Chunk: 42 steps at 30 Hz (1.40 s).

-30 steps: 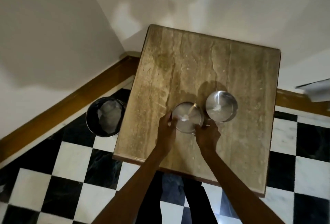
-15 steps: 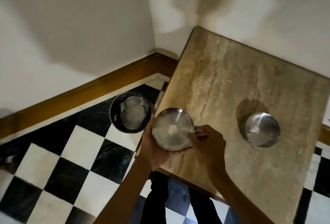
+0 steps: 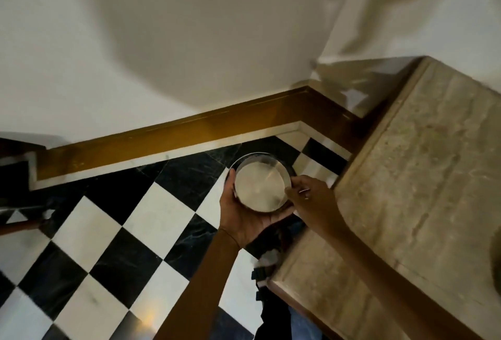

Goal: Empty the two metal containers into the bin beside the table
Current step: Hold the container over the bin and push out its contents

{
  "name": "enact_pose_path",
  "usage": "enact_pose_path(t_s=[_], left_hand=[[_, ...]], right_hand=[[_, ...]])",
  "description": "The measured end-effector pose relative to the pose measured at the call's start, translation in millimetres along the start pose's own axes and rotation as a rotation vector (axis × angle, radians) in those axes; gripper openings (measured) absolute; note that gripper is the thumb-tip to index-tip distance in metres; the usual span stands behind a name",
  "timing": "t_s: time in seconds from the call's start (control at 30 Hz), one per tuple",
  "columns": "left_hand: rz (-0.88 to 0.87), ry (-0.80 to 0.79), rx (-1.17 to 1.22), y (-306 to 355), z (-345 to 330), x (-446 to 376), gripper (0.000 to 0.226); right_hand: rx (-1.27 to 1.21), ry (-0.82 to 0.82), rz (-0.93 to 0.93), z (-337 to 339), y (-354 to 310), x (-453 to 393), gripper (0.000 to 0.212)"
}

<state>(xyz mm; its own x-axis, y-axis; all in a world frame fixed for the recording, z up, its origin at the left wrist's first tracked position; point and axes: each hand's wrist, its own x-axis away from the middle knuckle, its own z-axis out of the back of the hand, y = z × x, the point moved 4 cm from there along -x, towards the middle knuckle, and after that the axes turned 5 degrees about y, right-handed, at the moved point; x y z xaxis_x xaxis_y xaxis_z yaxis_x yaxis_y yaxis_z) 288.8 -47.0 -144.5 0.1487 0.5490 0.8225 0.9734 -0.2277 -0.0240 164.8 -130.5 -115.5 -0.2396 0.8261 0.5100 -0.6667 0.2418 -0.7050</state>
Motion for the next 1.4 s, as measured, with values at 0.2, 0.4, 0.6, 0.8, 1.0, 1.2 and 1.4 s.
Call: enact_pose_path(t_s=[0.2, 0.4, 0.6, 0.8, 1.0, 1.2, 1.4], left_hand=[[-0.192, 0.372, -0.995, 35.3, 33.9, -44.8, 0.064], [-0.712, 0.308, -1.989, 52.6, 37.3, -56.3, 0.125], [-0.985, 0.148, -2.038, 53.4, 18.6, -38.1, 0.129], [-1.095, 0.082, -2.058, 48.2, 14.1, -27.7, 0.126], [-1.060, 0.100, -2.050, 43.6, 10.5, -23.2, 0.124], [-1.065, 0.139, -2.024, 38.2, 8.3, -24.3, 0.123], [-1.076, 0.149, -2.026, 36.1, 5.9, -24.2, 0.121]], right_hand=[[0.154, -0.087, 0.235, -24.6, 1.4, -20.0, 0.036], [0.402, -0.060, 0.472, -34.9, -28.3, -5.3, 0.058], [0.913, -0.282, 0.720, -44.8, -12.5, 6.6, 0.088], [0.943, -0.235, 0.745, -32.0, -13.6, 16.0, 0.091], [0.839, -0.157, 0.752, -24.4, -21.7, 21.0, 0.089], [0.889, -0.232, 0.741, -30.0, -12.8, 18.4, 0.094], [0.887, -0.281, 0.775, -34.2, -8.4, 18.2, 0.094]])
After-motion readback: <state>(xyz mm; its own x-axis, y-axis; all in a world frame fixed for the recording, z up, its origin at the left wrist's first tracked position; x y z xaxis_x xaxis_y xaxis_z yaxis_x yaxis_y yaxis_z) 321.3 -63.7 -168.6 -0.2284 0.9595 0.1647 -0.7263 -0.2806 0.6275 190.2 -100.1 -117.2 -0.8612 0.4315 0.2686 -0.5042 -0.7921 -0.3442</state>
